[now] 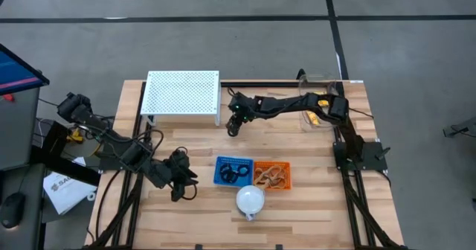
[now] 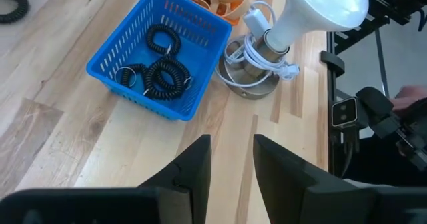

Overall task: Pick & Place Office Desk Supplies
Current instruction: Put the black spring keychain into the blue basket

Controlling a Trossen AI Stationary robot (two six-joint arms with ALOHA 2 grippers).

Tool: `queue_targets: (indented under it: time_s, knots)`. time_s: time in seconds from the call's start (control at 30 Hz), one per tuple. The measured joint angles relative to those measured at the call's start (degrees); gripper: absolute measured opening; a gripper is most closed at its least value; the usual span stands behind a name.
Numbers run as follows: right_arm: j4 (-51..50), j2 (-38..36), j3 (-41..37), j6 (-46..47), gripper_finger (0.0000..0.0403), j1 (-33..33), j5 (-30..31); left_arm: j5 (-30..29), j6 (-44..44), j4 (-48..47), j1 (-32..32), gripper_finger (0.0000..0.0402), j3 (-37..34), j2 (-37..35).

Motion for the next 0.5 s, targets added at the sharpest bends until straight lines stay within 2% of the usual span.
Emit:
queue_targets:
  time_s: [0.27,0.5]
  knots:
    - [0.82,-0.15,0.49,2.70,0.0164,0.34,0.32,-0.17,0.16,-0.71,0.00,0.0104,0.00,0.00]
    - [-2.65,-0.15,0.49,2.89,0.0164,1.67,0.96,-0.17,0.15,-1.03,0.00,0.0104,0.00,0.00]
